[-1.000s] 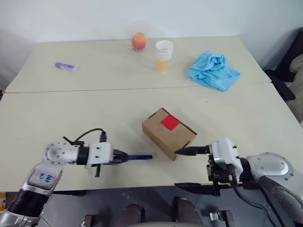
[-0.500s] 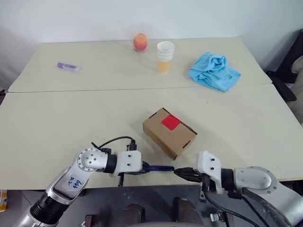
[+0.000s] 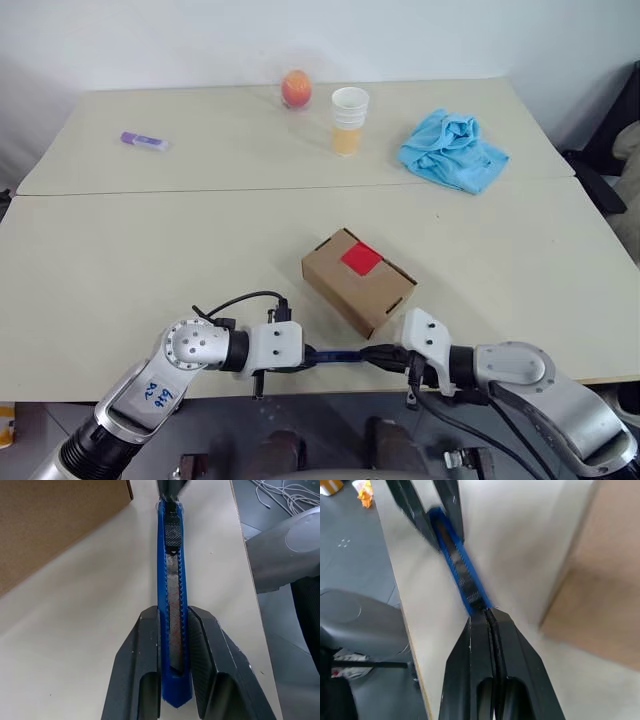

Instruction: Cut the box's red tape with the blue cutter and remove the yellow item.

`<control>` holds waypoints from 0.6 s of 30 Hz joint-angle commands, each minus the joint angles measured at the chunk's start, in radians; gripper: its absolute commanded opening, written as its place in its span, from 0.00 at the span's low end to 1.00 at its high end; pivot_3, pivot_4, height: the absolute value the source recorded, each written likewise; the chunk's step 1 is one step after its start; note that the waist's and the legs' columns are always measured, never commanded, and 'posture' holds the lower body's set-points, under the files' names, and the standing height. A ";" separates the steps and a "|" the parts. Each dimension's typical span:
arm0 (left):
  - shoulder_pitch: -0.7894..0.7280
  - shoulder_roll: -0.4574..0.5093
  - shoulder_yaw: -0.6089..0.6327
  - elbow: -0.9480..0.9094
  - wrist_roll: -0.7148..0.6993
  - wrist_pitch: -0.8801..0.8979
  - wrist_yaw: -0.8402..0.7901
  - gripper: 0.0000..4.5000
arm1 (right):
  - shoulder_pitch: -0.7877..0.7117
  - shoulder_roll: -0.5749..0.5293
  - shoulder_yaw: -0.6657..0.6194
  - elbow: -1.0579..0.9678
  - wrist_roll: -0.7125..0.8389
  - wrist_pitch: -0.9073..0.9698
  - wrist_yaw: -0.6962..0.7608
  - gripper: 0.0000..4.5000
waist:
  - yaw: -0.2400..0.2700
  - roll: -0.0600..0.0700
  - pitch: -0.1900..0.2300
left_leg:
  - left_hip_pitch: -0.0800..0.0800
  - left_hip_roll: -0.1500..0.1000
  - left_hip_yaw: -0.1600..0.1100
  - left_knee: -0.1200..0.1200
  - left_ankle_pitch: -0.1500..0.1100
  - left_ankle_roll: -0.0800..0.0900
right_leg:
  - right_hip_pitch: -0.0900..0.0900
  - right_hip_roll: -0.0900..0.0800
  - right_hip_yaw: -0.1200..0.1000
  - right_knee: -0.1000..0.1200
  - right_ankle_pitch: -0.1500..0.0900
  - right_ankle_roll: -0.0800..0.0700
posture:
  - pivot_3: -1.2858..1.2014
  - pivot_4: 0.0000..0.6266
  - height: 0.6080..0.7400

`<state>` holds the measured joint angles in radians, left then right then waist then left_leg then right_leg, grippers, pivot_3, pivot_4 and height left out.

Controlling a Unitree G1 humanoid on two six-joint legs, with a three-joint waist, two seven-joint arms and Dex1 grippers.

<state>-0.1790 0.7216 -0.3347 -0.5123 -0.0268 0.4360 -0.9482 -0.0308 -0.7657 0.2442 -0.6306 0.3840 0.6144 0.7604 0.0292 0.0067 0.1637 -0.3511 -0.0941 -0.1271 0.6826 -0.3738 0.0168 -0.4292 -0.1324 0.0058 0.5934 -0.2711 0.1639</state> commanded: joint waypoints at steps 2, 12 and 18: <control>0.004 0.011 -0.023 -0.009 0.016 0.017 0.000 0.09 | -0.010 0.016 0.041 0.007 -0.029 0.003 0.003 0.01 | 0.000 0.000 0.000 | 0.000 0.000 0.000 0.000 0.000 0.000 | 0.000 0.000 0.000 0.000 0.000 0.000 | 0.52 0.24 1.00; 0.004 0.008 -0.032 -0.020 0.011 0.032 -0.005 0.09 | -0.101 0.127 0.122 0.066 -0.048 0.043 -0.023 0.01 | -0.002 0.000 0.000 | 0.001 0.000 0.000 0.000 0.000 -0.001 | 0.000 0.000 0.000 0.001 0.000 0.000 | 0.52 0.24 1.00; -0.007 -0.002 -0.043 -0.011 0.012 0.032 -0.004 0.09 | -0.144 0.190 0.155 0.081 -0.057 0.078 -0.045 0.01 | -0.002 0.000 -0.001 | 0.001 0.000 0.000 0.000 0.000 -0.001 | 0.000 0.000 0.000 0.001 0.000 0.000 | 0.52 0.24 1.00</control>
<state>-0.1904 0.7215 -0.3414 -0.5193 -0.0270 0.4641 -0.9503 -0.1657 -0.5912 0.3909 -0.5532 0.3426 0.6821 0.7403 0.0271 0.0068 0.1632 -0.3503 -0.0940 -0.1272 0.6829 -0.3734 0.0162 -0.4290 -0.1323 0.0059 0.5945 -0.2711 0.1639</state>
